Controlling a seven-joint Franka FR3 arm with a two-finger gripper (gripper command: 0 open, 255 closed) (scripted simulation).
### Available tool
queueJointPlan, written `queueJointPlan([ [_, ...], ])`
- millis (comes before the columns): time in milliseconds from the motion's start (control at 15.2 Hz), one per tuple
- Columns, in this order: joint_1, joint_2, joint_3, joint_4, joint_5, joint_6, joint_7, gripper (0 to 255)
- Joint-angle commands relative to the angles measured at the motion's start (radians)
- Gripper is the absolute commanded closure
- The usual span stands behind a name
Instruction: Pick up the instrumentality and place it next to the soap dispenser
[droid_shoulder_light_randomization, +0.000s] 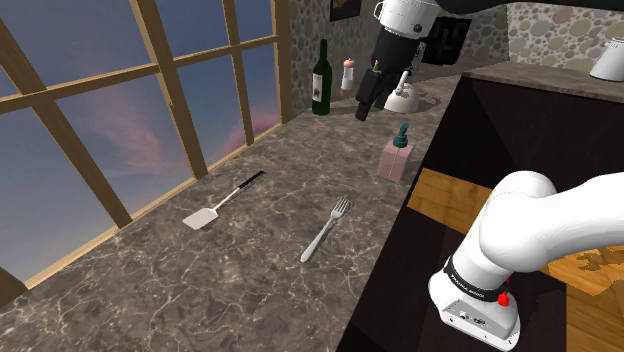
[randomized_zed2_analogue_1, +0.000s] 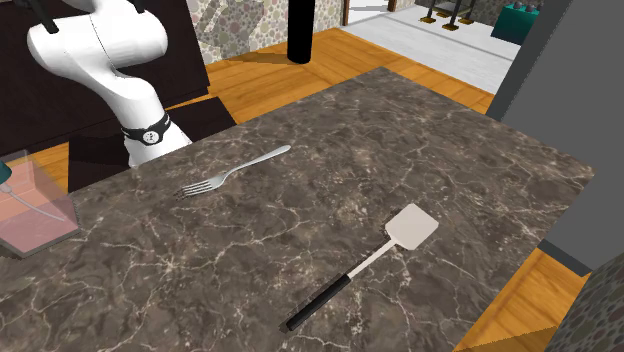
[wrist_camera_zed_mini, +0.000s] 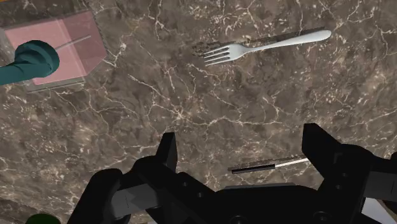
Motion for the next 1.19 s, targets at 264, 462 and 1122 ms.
queueJointPlan([
  [264, -0.03, 0.047, 0.129, -0.025, 0.052, 0.075, 0.223, 0],
  [462, -0.058, 0.109, 0.226, -0.019, 0.082, 0.132, 0.391, 0],
  [1122, -0.214, 0.451, 0.549, 0.139, 0.046, 0.297, 0.979, 0],
])
